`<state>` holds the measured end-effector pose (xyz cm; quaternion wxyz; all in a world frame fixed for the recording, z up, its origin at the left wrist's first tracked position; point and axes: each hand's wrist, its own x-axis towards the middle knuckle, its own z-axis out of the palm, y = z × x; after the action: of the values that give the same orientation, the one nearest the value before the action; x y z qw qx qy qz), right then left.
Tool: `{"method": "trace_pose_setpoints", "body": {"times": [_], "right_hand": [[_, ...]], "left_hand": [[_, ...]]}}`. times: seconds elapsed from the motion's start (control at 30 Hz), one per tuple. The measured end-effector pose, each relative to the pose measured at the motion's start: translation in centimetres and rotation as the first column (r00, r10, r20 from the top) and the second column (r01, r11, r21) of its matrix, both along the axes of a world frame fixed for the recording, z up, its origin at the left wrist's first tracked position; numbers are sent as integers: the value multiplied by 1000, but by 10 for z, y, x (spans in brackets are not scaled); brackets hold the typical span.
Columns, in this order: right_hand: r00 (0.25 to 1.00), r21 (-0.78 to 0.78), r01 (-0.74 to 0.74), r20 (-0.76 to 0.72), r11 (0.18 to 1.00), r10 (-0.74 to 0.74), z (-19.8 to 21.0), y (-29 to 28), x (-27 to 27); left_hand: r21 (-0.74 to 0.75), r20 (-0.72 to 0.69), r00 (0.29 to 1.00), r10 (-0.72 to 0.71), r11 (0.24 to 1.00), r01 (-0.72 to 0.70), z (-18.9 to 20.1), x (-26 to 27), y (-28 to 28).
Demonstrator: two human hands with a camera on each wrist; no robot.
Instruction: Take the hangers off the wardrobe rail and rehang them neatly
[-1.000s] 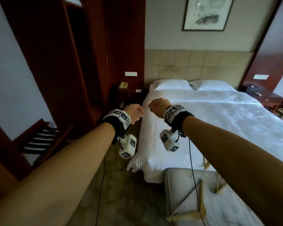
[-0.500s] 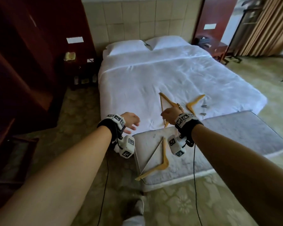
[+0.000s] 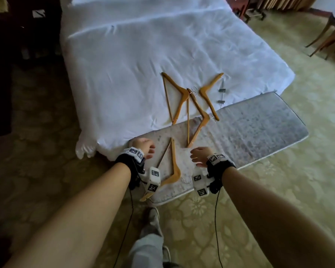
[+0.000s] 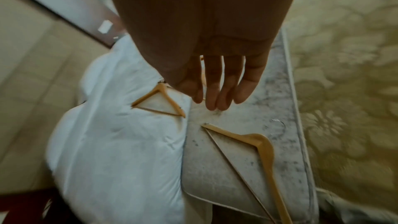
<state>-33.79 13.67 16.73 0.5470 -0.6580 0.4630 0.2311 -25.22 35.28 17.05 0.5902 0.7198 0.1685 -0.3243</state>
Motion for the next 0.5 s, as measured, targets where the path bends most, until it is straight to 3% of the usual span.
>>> {"method": "trace_pose_setpoints", "body": {"times": [0.13, 0.3, 0.5], "right_hand": [[976, 63, 201, -102, 978, -194, -54, 0, -9], [901, 149, 411, -220, 899, -375, -118, 9, -23], [809, 173, 552, -346, 815, -475, -188, 11, -40]], "left_hand": [[30, -71, 994, 81, 996, -79, -47, 17, 4], [129, -213, 977, -15, 991, 43, -98, 20, 9], [192, -301, 952, -50, 975, 111, -155, 23, 9]]}}
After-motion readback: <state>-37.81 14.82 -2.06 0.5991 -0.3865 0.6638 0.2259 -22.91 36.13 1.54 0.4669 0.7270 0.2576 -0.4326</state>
